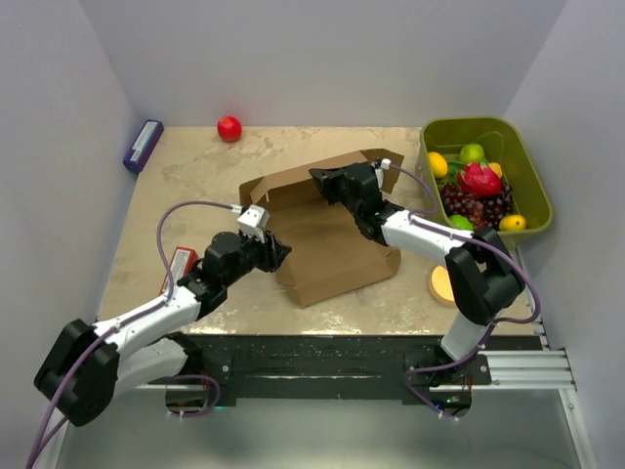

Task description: Fold the paper box

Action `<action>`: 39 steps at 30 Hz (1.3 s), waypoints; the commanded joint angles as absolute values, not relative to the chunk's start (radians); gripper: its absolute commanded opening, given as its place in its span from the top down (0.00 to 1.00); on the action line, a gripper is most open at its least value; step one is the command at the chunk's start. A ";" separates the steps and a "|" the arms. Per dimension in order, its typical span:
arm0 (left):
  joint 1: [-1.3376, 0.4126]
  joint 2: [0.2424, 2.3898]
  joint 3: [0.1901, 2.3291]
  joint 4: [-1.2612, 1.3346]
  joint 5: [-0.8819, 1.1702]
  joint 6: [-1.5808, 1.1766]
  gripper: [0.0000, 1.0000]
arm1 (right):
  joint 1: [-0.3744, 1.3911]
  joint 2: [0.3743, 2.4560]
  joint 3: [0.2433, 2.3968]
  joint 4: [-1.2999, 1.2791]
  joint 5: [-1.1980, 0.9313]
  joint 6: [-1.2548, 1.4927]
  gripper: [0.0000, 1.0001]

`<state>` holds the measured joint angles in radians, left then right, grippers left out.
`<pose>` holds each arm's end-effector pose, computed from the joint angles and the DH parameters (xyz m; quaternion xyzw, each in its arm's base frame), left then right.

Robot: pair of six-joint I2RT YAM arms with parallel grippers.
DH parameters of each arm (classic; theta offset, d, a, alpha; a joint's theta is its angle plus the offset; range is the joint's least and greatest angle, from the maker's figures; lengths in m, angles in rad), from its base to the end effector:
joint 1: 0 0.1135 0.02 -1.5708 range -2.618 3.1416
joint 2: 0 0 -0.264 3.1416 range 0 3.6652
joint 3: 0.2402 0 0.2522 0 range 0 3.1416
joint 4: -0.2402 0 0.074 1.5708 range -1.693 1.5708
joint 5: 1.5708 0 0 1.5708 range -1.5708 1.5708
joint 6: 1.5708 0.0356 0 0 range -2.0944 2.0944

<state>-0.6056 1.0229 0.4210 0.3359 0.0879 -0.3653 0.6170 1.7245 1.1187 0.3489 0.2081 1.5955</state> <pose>0.1824 -0.1301 0.2208 0.1216 0.7849 -0.3139 0.5201 0.3315 0.2261 0.2566 0.4261 0.6654 0.5062 0.3457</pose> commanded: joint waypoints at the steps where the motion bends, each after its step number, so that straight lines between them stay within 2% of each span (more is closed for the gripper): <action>1: -0.614 1.081 0.373 0.396 -0.047 -0.414 0.61 | 0.621 1.654 1.140 0.302 0.284 1.559 1.00; 14: -0.612 1.219 0.245 0.571 -0.052 -0.485 0.65 | 0.620 1.655 1.137 0.278 0.279 1.546 1.00; 22: -0.614 1.243 0.287 0.419 -0.178 -0.528 0.69 | 0.621 1.654 1.123 0.275 0.272 1.552 1.00; 32: -0.638 1.104 0.455 0.253 -0.183 -0.476 0.66 | 0.621 1.651 1.117 0.276 0.275 1.534 1.00; 39: -0.643 1.251 0.466 0.324 -0.129 -0.463 0.70 | 0.621 1.644 1.111 0.270 0.282 1.535 1.00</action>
